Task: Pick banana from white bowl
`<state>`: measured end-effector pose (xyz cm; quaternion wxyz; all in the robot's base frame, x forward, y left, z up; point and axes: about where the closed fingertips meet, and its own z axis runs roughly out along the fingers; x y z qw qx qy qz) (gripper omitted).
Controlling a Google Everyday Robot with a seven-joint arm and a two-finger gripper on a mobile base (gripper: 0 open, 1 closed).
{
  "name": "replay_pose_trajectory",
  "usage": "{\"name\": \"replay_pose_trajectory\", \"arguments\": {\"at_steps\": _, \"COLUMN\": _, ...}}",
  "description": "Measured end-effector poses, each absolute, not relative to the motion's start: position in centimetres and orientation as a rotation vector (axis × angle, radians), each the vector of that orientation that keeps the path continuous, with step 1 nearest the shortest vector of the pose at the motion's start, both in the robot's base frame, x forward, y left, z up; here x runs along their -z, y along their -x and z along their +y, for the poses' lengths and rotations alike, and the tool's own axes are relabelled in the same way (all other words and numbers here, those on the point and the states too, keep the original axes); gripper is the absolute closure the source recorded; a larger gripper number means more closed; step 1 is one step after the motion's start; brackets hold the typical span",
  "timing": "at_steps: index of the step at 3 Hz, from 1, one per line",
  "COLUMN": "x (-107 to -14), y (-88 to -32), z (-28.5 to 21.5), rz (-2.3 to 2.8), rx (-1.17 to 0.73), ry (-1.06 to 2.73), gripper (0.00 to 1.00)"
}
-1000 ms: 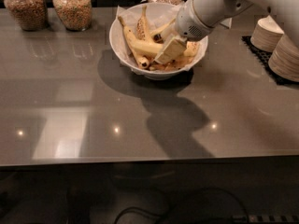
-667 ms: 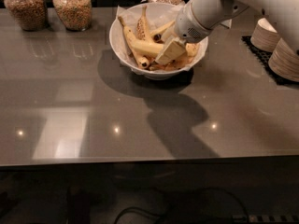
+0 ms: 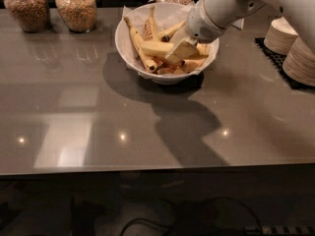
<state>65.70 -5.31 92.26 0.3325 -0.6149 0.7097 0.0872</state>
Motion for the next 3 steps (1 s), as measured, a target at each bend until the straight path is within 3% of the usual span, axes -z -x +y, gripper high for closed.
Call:
{"name": "replay_pose_trajectory", "arguments": {"at_steps": 1, "x": -94.2, "y": -64.7, "z": -5.5, "rz": 1.824, "rx": -0.21, "ry": 1.624, "gripper": 1.0}}
{"name": "replay_pose_trajectory", "arguments": {"at_steps": 3, "x": -98.2, "y": -60.7, "z": -8.1, "rz": 1.719, "rx": -0.234, "ry": 1.62, "gripper": 1.0}}
